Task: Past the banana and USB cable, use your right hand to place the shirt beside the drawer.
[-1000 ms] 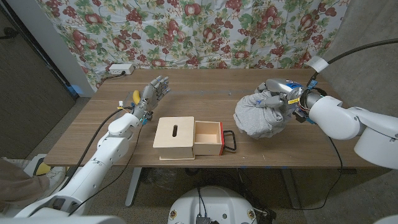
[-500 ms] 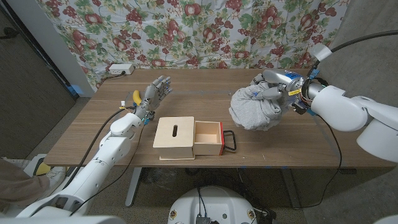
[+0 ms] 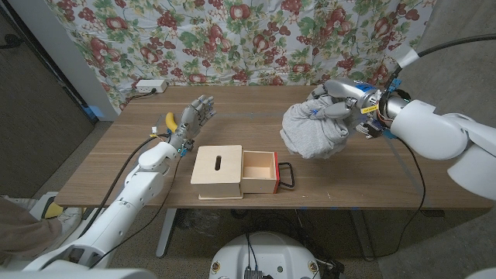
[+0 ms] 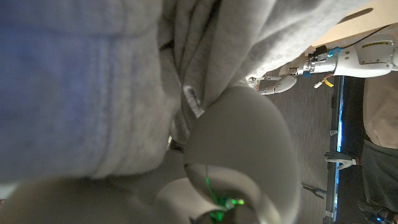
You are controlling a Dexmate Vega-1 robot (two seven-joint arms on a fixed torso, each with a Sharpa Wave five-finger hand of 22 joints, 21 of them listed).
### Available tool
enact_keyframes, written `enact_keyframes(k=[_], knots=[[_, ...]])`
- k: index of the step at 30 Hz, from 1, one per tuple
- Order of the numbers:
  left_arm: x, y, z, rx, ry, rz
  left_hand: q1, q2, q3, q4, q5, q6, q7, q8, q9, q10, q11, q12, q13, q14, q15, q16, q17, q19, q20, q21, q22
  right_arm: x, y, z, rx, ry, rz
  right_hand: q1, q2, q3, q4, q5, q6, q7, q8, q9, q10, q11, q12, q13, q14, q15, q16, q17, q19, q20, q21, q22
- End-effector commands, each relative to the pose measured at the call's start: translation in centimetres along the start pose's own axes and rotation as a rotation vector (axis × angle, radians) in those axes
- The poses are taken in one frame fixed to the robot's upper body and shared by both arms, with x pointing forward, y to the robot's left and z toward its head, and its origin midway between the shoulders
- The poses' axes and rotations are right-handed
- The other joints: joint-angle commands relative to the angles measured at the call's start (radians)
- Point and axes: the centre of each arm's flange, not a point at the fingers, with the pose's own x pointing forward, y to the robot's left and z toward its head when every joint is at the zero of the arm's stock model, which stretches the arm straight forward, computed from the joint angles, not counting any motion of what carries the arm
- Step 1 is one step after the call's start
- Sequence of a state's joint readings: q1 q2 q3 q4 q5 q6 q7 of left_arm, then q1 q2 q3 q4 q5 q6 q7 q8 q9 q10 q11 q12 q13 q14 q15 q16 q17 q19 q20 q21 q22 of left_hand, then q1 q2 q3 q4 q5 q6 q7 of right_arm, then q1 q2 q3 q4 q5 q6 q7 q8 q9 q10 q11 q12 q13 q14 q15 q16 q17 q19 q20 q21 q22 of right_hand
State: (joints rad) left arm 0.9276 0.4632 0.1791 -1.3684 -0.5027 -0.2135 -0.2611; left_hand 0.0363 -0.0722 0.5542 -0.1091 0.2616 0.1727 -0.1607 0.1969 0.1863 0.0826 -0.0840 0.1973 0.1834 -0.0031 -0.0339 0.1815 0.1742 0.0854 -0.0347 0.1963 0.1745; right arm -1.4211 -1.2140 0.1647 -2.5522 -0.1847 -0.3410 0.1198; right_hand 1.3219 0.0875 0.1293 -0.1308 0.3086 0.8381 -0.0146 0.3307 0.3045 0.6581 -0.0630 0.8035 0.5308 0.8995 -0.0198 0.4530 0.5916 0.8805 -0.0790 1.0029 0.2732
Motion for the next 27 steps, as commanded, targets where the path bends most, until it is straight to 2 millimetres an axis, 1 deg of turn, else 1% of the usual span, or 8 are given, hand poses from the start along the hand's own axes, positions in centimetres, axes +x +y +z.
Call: enact_keyframes(k=[1, 5, 11, 15, 21, 27], knots=[[-0.52, -0.05, 0.08, 0.001, -0.004, 0.003, -0.004, 0.006, -0.003, 0.002, -0.006, 0.008, 0.002, 0.000, 0.003, -0.005, -0.002, 0.002, 0.004, -0.007, -0.059, 0.004, 0.005, -0.006, -0.044, 0.000, 0.004, 0.26, -0.74, 1.53, 0.024, -0.087, -0.015, 0.020, 0.030, -0.003, -0.005, 0.004, 0.009, -0.001, -0.004, 0.004, 0.011, 0.000, 0.005, 0.003, 0.133, -0.216, 0.002, 0.003, -0.045, -0.128, 0.010, 0.002], [-0.48, -0.02, 0.14, 0.001, -0.008, 0.001, -0.004, 0.006, -0.003, 0.002, -0.006, 0.009, 0.003, 0.001, 0.003, -0.004, -0.002, 0.003, 0.004, -0.006, -0.058, 0.004, 0.005, -0.006, -0.045, 0.000, 0.004, 0.26, -0.62, 1.66, 0.057, -0.090, -0.011, 0.025, 0.030, -0.001, -0.008, 0.004, 0.010, 0.001, -0.005, 0.005, 0.011, 0.000, 0.005, 0.003, 0.134, -0.217, 0.001, 0.005, -0.046, -0.129, 0.017, 0.002], [-0.46, 0.08, 0.30, 0.004, -0.019, -0.003, -0.004, 0.006, -0.003, 0.001, -0.006, 0.009, 0.003, 0.001, 0.003, -0.005, 0.000, 0.002, 0.004, -0.007, -0.059, 0.004, 0.005, -0.007, -0.044, 0.000, 0.004, 0.38, -0.65, 2.00, 0.062, -0.101, -0.015, 0.032, 0.031, 0.002, -0.013, 0.005, 0.010, 0.000, -0.007, 0.007, 0.012, 0.001, 0.005, 0.003, 0.134, -0.217, 0.000, 0.006, -0.049, -0.129, 0.025, 0.001], [-0.66, 0.17, 0.28, -0.008, -0.023, 0.001, -0.004, 0.006, -0.004, 0.001, -0.006, 0.009, 0.004, 0.000, 0.003, -0.006, -0.001, 0.002, 0.004, -0.007, -0.059, 0.004, 0.005, -0.007, -0.044, 0.000, 0.004, 0.49, -0.68, 2.25, 0.068, -0.113, -0.021, 0.050, 0.024, 0.007, -0.025, 0.006, 0.010, -0.003, -0.010, 0.009, 0.009, -0.001, 0.006, 0.006, 0.129, -0.218, -0.003, 0.008, -0.055, -0.131, 0.034, 0.000], [-0.78, 0.33, 0.27, -0.009, -0.028, -0.003, -0.004, 0.007, -0.004, 0.001, -0.006, 0.010, 0.004, 0.000, 0.003, -0.005, -0.002, 0.003, 0.004, -0.007, -0.059, 0.004, 0.005, -0.006, -0.044, 0.000, 0.004, 0.64, -0.56, 2.40, 0.072, -0.111, -0.029, 0.056, 0.027, 0.011, -0.026, 0.007, 0.010, -0.004, -0.012, 0.010, 0.008, 0.000, 0.004, 0.007, 0.128, -0.217, -0.006, 0.008, -0.059, -0.129, 0.041, -0.001], [-0.78, 0.62, 0.39, 0.001, -0.020, -0.015, -0.004, 0.007, -0.004, 0.001, -0.007, 0.009, 0.002, 0.000, 0.003, -0.005, -0.002, 0.003, 0.004, -0.007, -0.060, 0.004, 0.005, -0.005, -0.045, 0.001, 0.004, 1.21, -0.64, 2.20, 0.102, -0.119, -0.035, 0.056, 0.029, 0.012, -0.024, 0.008, 0.010, -0.003, -0.014, 0.011, 0.009, 0.001, 0.004, 0.006, 0.130, -0.218, -0.006, 0.010, -0.062, -0.127, 0.048, -0.001]])
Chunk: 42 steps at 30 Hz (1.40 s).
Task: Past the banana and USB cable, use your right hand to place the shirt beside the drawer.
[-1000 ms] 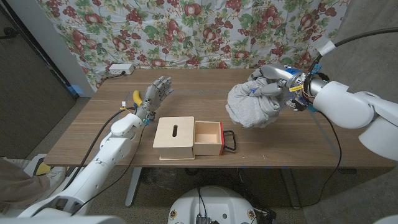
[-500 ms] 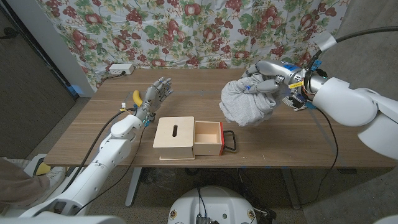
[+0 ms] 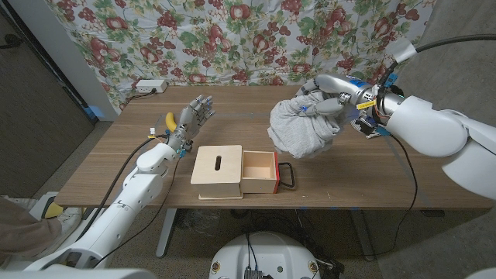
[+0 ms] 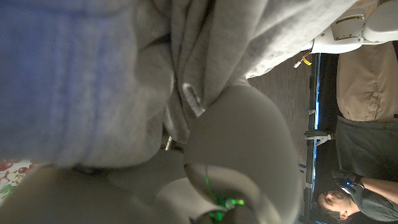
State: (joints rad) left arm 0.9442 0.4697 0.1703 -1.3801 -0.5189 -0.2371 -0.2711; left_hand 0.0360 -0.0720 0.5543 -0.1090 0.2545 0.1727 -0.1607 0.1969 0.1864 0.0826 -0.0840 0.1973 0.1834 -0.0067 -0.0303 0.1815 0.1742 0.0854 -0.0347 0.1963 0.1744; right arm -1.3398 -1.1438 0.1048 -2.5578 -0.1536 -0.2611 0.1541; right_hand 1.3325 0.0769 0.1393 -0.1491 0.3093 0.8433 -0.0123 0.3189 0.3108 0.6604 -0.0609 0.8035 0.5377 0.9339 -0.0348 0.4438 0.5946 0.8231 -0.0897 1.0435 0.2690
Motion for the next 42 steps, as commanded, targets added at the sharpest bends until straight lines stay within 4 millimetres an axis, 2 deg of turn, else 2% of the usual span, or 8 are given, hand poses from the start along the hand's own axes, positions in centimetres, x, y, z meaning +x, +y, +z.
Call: enact_keyframes(k=[1, 9, 19, 32, 42], knots=[[-0.2, 0.5, 0.1, 0.007, 0.005, -0.014, -0.004, 0.007, -0.004, 0.001, 0.000, 0.009, 0.002, 0.000, 0.003, -0.005, -0.002, 0.003, 0.004, -0.004, -0.063, 0.004, 0.005, -0.006, -0.045, 0.001, 0.004, 0.8, -0.2, 0.1, 0.039, -0.019, -0.022, 0.046, 0.039, 0.002, -0.005, 0.007, 0.004, -0.005, -0.002, 0.005, 0.007, -0.001, 0.004, 0.000, 0.095, -0.203, 0.003, 0.007, -0.005, -0.116, 0.008, 0.003], [-0.1, 0.5, -0.3, 0.010, 0.012, -0.025, -0.004, 0.007, -0.005, 0.001, 0.000, 0.009, 0.003, 0.000, 0.003, -0.007, -0.001, 0.002, 0.004, -0.005, -0.064, 0.004, 0.005, -0.006, -0.044, 0.000, 0.004, 0.6, -0.4, 0.0, 0.097, -0.026, -0.038, 0.048, 0.039, 0.003, -0.004, 0.007, 0.006, -0.005, -0.004, 0.007, 0.007, -0.001, 0.004, 0.001, 0.097, -0.203, 0.002, 0.009, -0.011, -0.116, 0.019, 0.002], [-0.2, -0.6, 0.3, 0.018, -0.004, -0.016, -0.004, 0.007, -0.005, 0.000, 0.000, 0.009, 0.002, 0.000, 0.003, -0.006, 0.000, 0.002, 0.004, -0.005, -0.064, 0.004, 0.005, -0.007, -0.044, 0.000, 0.004, 0.1, -0.8, -1.1, 0.113, -0.063, -0.056, 0.045, 0.039, 0.004, -0.001, 0.006, 0.007, -0.004, -0.007, 0.009, 0.008, -0.001, 0.003, 0.000, 0.098, -0.202, 0.001, 0.012, -0.018, -0.114, 0.032, 0.000], [-1.4, -2.0, 0.5, 0.021, -0.031, 0.023, -0.004, 0.007, -0.007, 0.000, 0.000, 0.009, 0.004, 0.000, 0.003, -0.006, -0.002, 0.003, 0.003, -0.005, -0.064, 0.004, 0.005, -0.006, -0.045, 0.001, 0.004, -0.2, -1.0, -2.2, 0.218, -0.145, -0.068, 0.052, 0.038, 0.006, -0.003, 0.005, 0.008, -0.005, -0.012, 0.012, 0.007, 0.001, 0.003, 0.002, 0.098, -0.203, -0.001, 0.015, -0.024, -0.117, 0.051, -0.002], [-2.7, -1.9, 0.6, 0.032, -0.030, 0.062, -0.003, 0.008, -0.007, -0.001, -0.001, 0.010, 0.003, 0.000, 0.003, -0.005, 0.000, 0.003, 0.003, -0.005, -0.064, 0.004, 0.005, -0.006, -0.045, 0.001, 0.004, 0.5, -1.1, -2.5, 0.267, -0.204, -0.076, 0.061, 0.037, 0.010, -0.006, 0.005, 0.005, -0.005, -0.016, 0.016, 0.002, -0.001, 0.002, 0.007, 0.096, -0.203, -0.004, 0.018, -0.033, -0.117, 0.066, -0.004]])
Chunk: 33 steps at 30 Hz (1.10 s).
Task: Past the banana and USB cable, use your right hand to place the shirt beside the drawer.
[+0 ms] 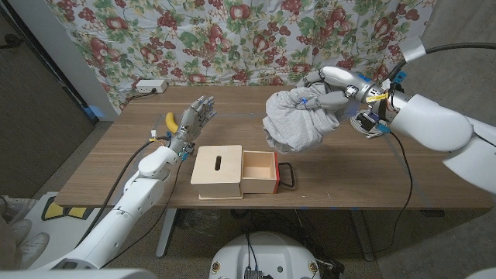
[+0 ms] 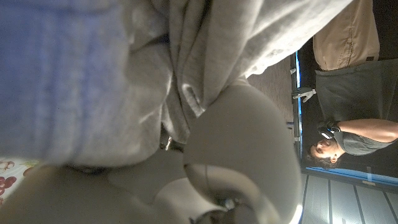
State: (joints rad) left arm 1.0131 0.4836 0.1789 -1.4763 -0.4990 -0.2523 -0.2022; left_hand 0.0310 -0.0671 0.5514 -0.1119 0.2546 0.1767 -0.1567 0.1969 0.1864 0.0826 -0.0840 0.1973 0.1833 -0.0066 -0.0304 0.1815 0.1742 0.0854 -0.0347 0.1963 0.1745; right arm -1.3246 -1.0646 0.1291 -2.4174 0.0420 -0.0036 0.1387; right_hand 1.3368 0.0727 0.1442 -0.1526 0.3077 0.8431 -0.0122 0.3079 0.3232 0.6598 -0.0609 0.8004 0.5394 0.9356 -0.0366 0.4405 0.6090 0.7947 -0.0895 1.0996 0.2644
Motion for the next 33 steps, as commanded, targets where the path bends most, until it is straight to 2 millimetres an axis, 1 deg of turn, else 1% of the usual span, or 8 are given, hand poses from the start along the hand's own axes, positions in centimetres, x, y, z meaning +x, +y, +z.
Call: enact_keyframes(k=[1, 10, 19, 25, 33], knots=[[-1.2, 0.0, 0.2, 0.012, -0.011, 0.053, 0.002, 0.003, -0.004, 0.002, -0.001, 0.007, -0.001, 0.000, 0.003, -0.005, -0.001, 0.003, 0.003, -0.005, -0.064, 0.004, 0.005, -0.006, -0.045, 0.001, 0.004, 0.6, -0.3, -0.9, 0.067, -0.068, -0.007, 0.058, 0.040, 0.005, -0.003, 0.006, 0.005, -0.005, -0.006, 0.004, 0.002, -0.001, 0.005, 0.005, 0.094, -0.201, -0.001, 0.005, -0.007, -0.116, 0.012, 0.000], [-1.1, -0.6, -0.5, 0.014, -0.035, 0.054, 0.002, 0.003, -0.005, 0.002, -0.001, 0.007, 0.000, 0.000, 0.003, -0.005, 0.000, 0.003, 0.003, -0.005, -0.064, 0.004, 0.005, -0.006, -0.045, 0.001, 0.004, 0.9, -0.5, -1.1, 0.093, -0.118, -0.007, 0.060, 0.037, 0.006, -0.002, 0.005, 0.002, -0.008, -0.012, 0.006, -0.001, -0.003, 0.002, 0.005, 0.089, -0.201, -0.006, 0.005, -0.021, -0.114, 0.026, -0.003], [-1.2, -1.4, -1.3, 0.011, -0.043, 0.051, 0.002, 0.003, -0.005, 0.001, -0.001, 0.008, 0.001, 0.000, 0.003, -0.004, 0.000, 0.003, 0.003, -0.005, -0.064, 0.004, 0.005, -0.006, -0.045, 0.001, 0.004, 1.1, 0.0, -1.3, 0.166, -0.194, 0.001, 0.060, 0.036, 0.006, 0.001, 0.005, 0.004, -0.008, -0.014, 0.010, -0.003, -0.002, 0.001, 0.007, 0.089, -0.202, -0.008, 0.008, -0.031, -0.113, 0.040, -0.005], [-1.4, -1.9, -1.2, 0.004, -0.048, 0.050, 0.003, 0.004, -0.005, 0.001, -0.001, 0.004, -0.003, -0.001, 0.003, -0.007, -0.001, 0.002, 0.003, -0.005, -0.063, 0.004, 0.005, -0.005, -0.045, 0.001, 0.004, 1.3, -0.1, -1.0, 0.197, -0.226, -0.006, 0.060, 0.035, 0.005, 0.002, 0.004, 0.001, -0.008, -0.018, 0.010, -0.003, -0.001, 0.000, 0.007, 0.089, -0.202, -0.009, 0.010, -0.036, -0.113, 0.050, -0.007], [-1.3, -1.5, -0.4, 0.018, -0.046, 0.023, 0.003, 0.004, -0.006, 0.000, -0.001, 0.005, -0.002, -0.001, 0.003, -0.007, -0.001, 0.002, 0.003, -0.005, -0.063, 0.004, 0.005, -0.004, -0.045, 0.001, 0.004, 2.0, 0.3, -0.4, 0.208, -0.247, -0.004, 0.056, 0.038, 0.004, 0.007, 0.004, 0.004, -0.006, -0.021, 0.012, -0.004, -0.002, 0.000, 0.007, 0.091, -0.202, -0.010, 0.010, -0.042, -0.113, 0.063, -0.008]])
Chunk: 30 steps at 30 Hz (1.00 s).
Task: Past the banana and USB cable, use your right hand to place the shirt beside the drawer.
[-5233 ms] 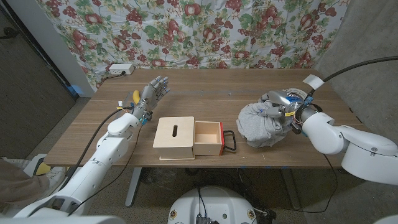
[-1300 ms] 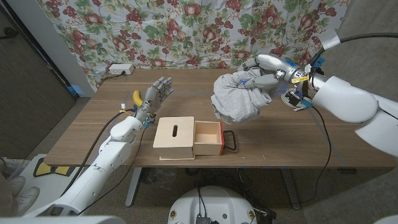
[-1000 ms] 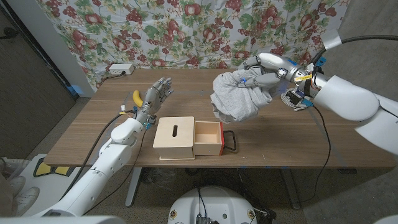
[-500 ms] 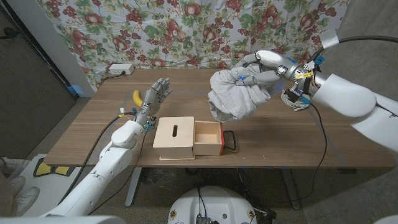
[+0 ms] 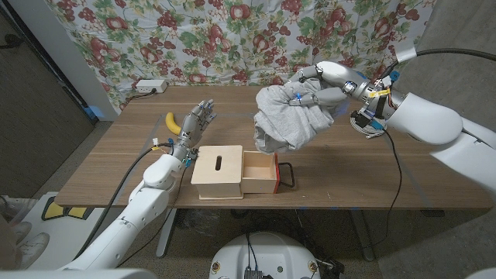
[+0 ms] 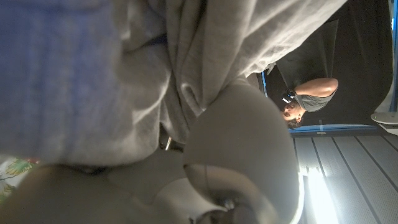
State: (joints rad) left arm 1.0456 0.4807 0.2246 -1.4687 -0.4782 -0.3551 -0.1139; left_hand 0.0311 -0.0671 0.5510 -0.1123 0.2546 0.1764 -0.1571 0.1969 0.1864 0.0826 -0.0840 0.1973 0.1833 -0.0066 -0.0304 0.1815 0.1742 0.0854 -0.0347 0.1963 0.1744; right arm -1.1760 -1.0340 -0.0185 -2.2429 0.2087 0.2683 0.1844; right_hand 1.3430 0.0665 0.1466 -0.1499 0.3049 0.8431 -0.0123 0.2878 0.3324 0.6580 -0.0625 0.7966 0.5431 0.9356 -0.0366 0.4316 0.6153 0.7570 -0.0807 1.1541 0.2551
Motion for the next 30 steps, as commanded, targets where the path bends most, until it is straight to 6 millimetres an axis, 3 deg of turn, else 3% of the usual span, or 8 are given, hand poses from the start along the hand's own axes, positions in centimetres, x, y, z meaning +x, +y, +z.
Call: enact_keyframes(k=[1, 11, 22, 30], knots=[[0.1, 0.1, 0.7, 0.006, -0.004, -0.029, 0.003, 0.004, -0.005, 0.001, -0.001, 0.006, -0.001, -0.001, 0.003, -0.007, -0.001, 0.002, 0.003, -0.005, -0.063, 0.004, 0.005, -0.005, -0.045, 0.001, 0.004, 0.9, 0.6, 0.4, 0.035, -0.046, -0.004, 0.049, 0.045, 0.002, 0.005, 0.007, 0.004, -0.006, -0.002, 0.003, -0.003, 0.000, 0.003, 0.003, 0.092, -0.202, -0.001, 0.004, -0.004, -0.122, 0.010, 0.001], [0.7, 0.7, 0.8, 0.009, -0.003, -0.073, 0.004, 0.004, -0.006, 0.000, -0.001, 0.007, -0.001, 0.000, 0.003, -0.008, 0.000, 0.002, 0.003, -0.007, -0.063, 0.004, 0.005, -0.005, -0.045, 0.001, 0.004, 1.4, 1.7, 0.9, -0.014, -0.059, -0.012, 0.033, 0.048, -0.006, 0.015, 0.005, 0.007, -0.004, -0.005, 0.006, -0.004, -0.004, 0.001, 0.003, 0.098, -0.201, -0.003, -0.003, -0.015, -0.122, 0.028, -0.003], [-0.4, 1.0, 0.9, 0.003, -0.006, -0.071, 0.004, 0.005, -0.006, 0.000, -0.001, 0.007, -0.001, -0.001, 0.003, -0.008, 0.000, 0.002, 0.003, -0.009, -0.063, 0.003, 0.005, -0.004, -0.045, 0.001, 0.004, 1.6, 3.0, 1.1, 0.022, -0.094, -0.005, 0.033, 0.047, -0.009, 0.013, 0.005, 0.011, -0.005, -0.009, 0.008, -0.003, -0.002, 0.002, 0.004, 0.100, -0.201, -0.003, -0.004, -0.024, -0.123, 0.046, -0.008], [-1.0, 1.3, 1.2, 0.014, 0.004, -0.072, 0.004, 0.005, -0.006, -0.001, -0.002, 0.007, -0.001, -0.001, 0.003, -0.008, 0.001, 0.002, 0.003, -0.009, -0.063, 0.003, 0.005, -0.005, -0.045, 0.001, 0.004, 1.5, 3.7, 0.1, 0.021, -0.076, -0.004, 0.025, 0.050, -0.012, 0.017, 0.006, 0.014, -0.005, -0.011, 0.010, 0.000, -0.007, 0.002, 0.004, 0.104, -0.201, -0.003, -0.006, -0.031, -0.122, 0.056, -0.011]])
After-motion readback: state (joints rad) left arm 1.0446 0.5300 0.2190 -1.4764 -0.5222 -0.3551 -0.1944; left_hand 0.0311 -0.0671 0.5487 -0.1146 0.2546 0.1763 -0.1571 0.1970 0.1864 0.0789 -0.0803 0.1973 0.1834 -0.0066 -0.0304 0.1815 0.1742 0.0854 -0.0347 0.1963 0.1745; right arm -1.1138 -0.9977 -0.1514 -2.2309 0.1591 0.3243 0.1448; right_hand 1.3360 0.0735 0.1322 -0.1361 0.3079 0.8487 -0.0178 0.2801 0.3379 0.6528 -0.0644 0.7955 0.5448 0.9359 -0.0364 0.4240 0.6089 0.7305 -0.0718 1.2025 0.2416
